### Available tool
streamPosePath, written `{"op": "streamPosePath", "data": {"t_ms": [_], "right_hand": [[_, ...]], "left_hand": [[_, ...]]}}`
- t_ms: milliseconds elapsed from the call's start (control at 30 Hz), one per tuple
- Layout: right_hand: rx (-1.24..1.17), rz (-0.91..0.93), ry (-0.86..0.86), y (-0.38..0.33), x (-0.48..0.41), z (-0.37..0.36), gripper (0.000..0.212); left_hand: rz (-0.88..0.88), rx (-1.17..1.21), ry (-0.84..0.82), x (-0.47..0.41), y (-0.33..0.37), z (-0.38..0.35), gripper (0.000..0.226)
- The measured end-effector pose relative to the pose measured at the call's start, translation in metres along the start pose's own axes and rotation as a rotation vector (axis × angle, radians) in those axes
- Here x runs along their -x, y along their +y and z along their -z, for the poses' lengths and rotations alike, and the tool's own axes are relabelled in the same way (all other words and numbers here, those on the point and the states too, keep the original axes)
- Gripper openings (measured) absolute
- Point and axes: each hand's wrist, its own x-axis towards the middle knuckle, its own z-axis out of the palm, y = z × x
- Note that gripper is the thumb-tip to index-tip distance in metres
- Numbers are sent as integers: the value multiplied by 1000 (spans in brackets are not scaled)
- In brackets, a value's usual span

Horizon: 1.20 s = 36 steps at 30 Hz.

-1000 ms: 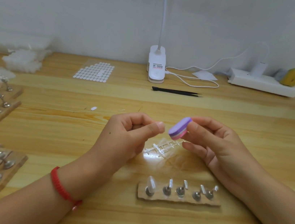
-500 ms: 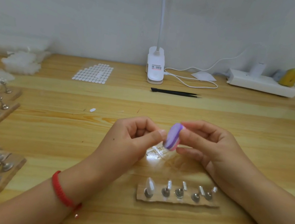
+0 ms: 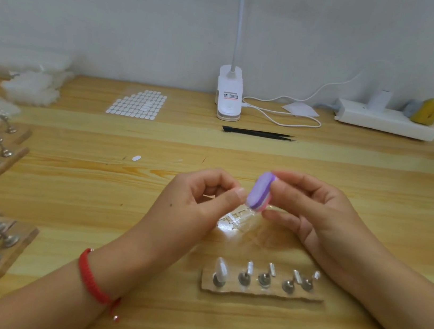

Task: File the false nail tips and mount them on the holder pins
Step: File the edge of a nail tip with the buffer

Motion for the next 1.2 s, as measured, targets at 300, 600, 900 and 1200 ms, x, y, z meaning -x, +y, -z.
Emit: {"op": "streamPosePath", "data": {"t_ms": [300,600,900,1200], "right_hand": [[7,18,9,0,1,0,20],[43,28,-8,1,1,-1,19],[49,36,-26,0,2,-2,21],[83,27,-40,1,3,-4,23]], "left_hand": [[-11,-26,62,-1,-1,0,19],[-5,-5,117,-2,-2,2,27],[-18,40,129,-2,-1,2,30],[-4,38,112,-2,0,1,25]]}}
